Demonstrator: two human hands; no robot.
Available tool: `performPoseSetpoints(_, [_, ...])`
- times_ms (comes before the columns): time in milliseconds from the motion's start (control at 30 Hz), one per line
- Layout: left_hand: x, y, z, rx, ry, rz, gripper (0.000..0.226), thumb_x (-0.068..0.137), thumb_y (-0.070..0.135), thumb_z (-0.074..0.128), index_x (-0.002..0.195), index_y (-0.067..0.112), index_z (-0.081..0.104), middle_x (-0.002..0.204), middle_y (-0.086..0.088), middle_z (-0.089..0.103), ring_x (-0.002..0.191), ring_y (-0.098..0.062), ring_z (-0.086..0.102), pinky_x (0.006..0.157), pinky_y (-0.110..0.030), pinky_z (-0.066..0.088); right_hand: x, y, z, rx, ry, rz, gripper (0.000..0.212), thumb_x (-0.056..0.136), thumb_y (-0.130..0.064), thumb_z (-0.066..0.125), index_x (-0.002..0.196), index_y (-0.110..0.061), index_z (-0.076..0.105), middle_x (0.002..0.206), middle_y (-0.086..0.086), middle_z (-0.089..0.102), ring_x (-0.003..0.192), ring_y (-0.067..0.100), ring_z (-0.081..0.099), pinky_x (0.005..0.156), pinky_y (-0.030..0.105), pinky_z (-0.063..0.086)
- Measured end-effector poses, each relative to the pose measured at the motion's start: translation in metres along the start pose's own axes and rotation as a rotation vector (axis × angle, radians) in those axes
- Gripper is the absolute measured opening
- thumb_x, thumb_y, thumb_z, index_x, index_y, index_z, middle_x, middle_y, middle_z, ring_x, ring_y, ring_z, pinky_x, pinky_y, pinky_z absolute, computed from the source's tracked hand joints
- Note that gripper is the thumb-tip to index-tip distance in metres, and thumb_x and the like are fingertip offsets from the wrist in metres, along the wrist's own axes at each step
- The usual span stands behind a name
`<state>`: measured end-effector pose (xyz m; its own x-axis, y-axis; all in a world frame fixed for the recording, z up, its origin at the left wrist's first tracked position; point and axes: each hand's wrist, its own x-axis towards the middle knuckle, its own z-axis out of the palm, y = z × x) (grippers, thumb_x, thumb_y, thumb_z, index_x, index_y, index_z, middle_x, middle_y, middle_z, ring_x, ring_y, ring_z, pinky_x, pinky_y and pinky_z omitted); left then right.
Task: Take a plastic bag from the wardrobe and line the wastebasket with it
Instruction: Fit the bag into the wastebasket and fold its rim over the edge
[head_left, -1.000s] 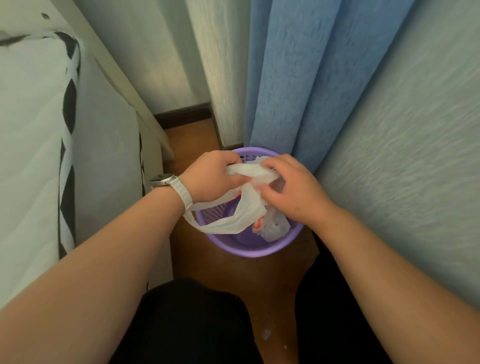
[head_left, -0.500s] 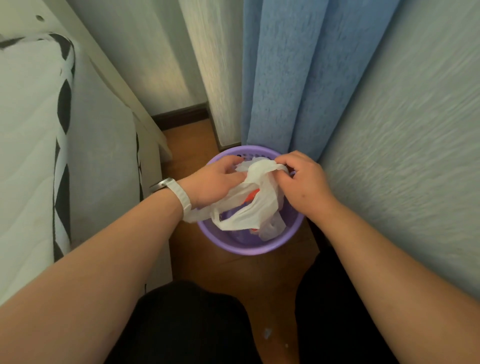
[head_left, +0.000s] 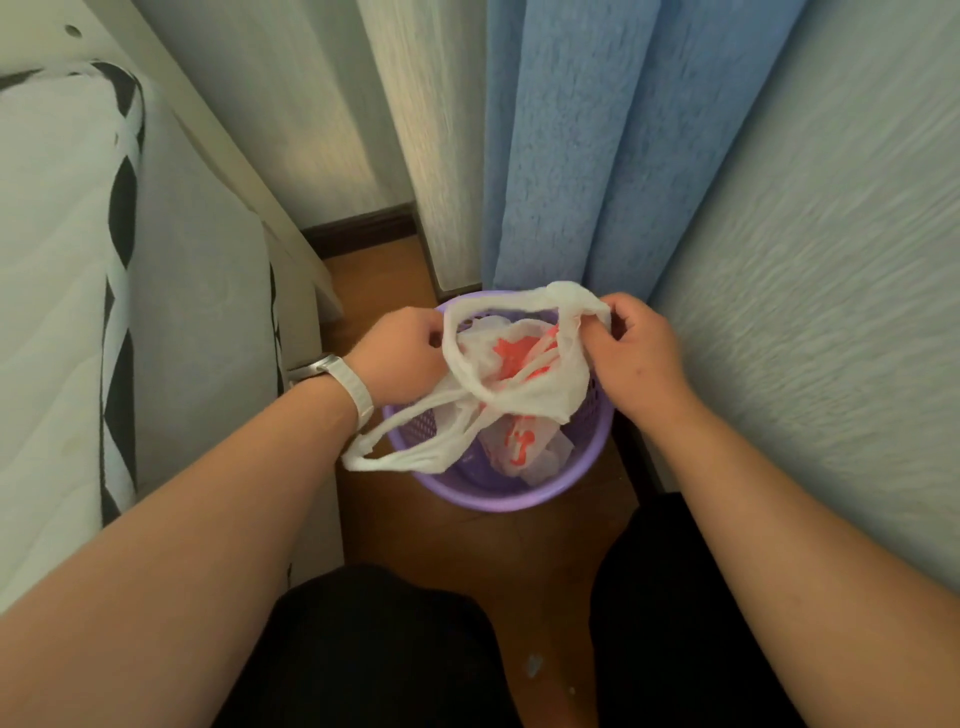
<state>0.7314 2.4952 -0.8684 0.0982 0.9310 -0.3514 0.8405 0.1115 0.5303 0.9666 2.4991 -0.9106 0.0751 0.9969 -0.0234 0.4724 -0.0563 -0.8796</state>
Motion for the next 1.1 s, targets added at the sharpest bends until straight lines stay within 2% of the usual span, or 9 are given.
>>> performPoseSetpoints(233, [0.001, -0.012, -0.042, 0.356, 0.353, -0.101, 0.014, 0.089, 0.032, 0.056, 0.078, 0.025, 0.061, 0.076, 0.001, 0.062, 0.071, -0.019, 0.057, 0.062, -0.031, 0.046, 0.010, 0.017, -0.018, 0.001, 0.133, 0.118, 0.015, 0.088, -0.022, 0.059, 0.076, -0.014, 0.057, 0.066, -0.004, 0.055, 0.059, 0.011, 0.048, 0.056, 0.030, 0.039])
performPoseSetpoints(333, [0.002, -0.013, -0.044, 0.363, 0.332, -0.130, 0.009, 0.089, 0.029, 0.057, 0.095, 0.024, 0.062, 0.093, -0.001, 0.064, 0.084, -0.022, 0.060, 0.071, -0.036, 0.050, 0.012, 0.023, -0.020, 0.037, 0.190, 0.156, 0.015, 0.085, -0.021, 0.057, 0.076, -0.009, 0.059, 0.066, -0.001, 0.056, 0.063, 0.017, 0.050, 0.061, 0.037, 0.045])
performPoseSetpoints(433, [0.001, -0.002, -0.035, 0.252, 0.253, -0.045, 0.038, 0.090, 0.034, 0.058, 0.126, 0.022, 0.055, 0.117, -0.002, 0.064, 0.104, -0.023, 0.060, 0.089, -0.039, 0.051, 0.011, 0.021, -0.019, 0.073, 0.185, 0.171, 0.015, 0.086, -0.021, 0.058, 0.074, -0.013, 0.058, 0.068, -0.001, 0.058, 0.064, 0.015, 0.051, 0.062, 0.035, 0.045])
performPoseSetpoints(500, [0.001, 0.007, -0.027, 0.177, 0.178, -0.050, 0.051, 0.092, 0.046, 0.057, 0.136, 0.021, 0.048, 0.122, 0.000, 0.062, 0.106, -0.021, 0.060, 0.086, -0.035, 0.050, 0.009, 0.019, -0.019, 0.085, 0.148, 0.152, 0.013, 0.088, -0.024, 0.059, 0.076, -0.017, 0.059, 0.072, -0.003, 0.061, 0.066, 0.013, 0.054, 0.061, 0.030, 0.046])
performPoseSetpoints(633, [0.002, 0.014, -0.006, 0.085, 0.088, -0.080, 0.041, 0.091, 0.051, 0.057, 0.123, 0.025, 0.055, 0.102, 0.007, 0.062, 0.088, -0.015, 0.062, 0.068, -0.028, 0.050, 0.005, 0.011, -0.018, 0.096, 0.049, 0.103, 0.013, 0.093, -0.029, 0.059, 0.083, -0.023, 0.063, 0.080, -0.010, 0.065, 0.069, 0.000, 0.057, 0.057, 0.017, 0.044])
performPoseSetpoints(767, [0.005, 0.007, 0.016, 0.163, 0.051, -0.029, 0.017, 0.096, 0.036, 0.053, 0.101, 0.025, 0.064, 0.074, 0.015, 0.057, 0.066, -0.004, 0.056, 0.057, -0.019, 0.041, 0.004, 0.011, -0.012, 0.237, -0.128, 0.083, 0.017, 0.094, -0.016, 0.061, 0.085, -0.028, 0.071, 0.086, -0.008, 0.072, 0.083, 0.007, 0.065, 0.074, 0.024, 0.053])
performPoseSetpoints(867, [0.006, -0.002, 0.020, 0.097, 0.095, -0.083, 0.019, 0.098, 0.031, 0.051, 0.099, 0.021, 0.067, 0.077, 0.007, 0.063, 0.069, -0.012, 0.061, 0.066, -0.027, 0.052, 0.003, 0.012, -0.012, 0.276, -0.227, 0.052, 0.025, 0.092, -0.007, 0.062, 0.088, -0.028, 0.073, 0.090, -0.007, 0.075, 0.087, 0.010, 0.068, 0.080, 0.030, 0.055])
performPoseSetpoints(1000, [0.009, -0.008, 0.002, -0.007, 0.279, -0.092, 0.020, 0.098, 0.024, 0.048, 0.097, 0.019, 0.068, 0.085, 0.003, 0.065, 0.080, -0.016, 0.061, 0.068, -0.028, 0.044, 0.002, 0.015, -0.020, 0.153, -0.249, -0.011, 0.036, 0.089, -0.001, 0.064, 0.083, -0.036, 0.071, 0.078, -0.019, 0.072, 0.074, -0.003, 0.064, 0.073, 0.015, 0.051])
performPoseSetpoints(1100, [0.010, -0.012, -0.017, -0.014, 0.475, -0.118, 0.023, 0.094, 0.017, 0.047, 0.100, 0.019, 0.069, 0.093, -0.003, 0.067, 0.086, -0.022, 0.059, 0.074, -0.031, 0.044, 0.005, 0.022, -0.026, -0.044, -0.185, -0.013, 0.024, 0.089, -0.005, 0.064, 0.097, -0.025, 0.075, 0.085, -0.008, 0.073, 0.076, 0.003, 0.063, 0.071, 0.019, 0.049])
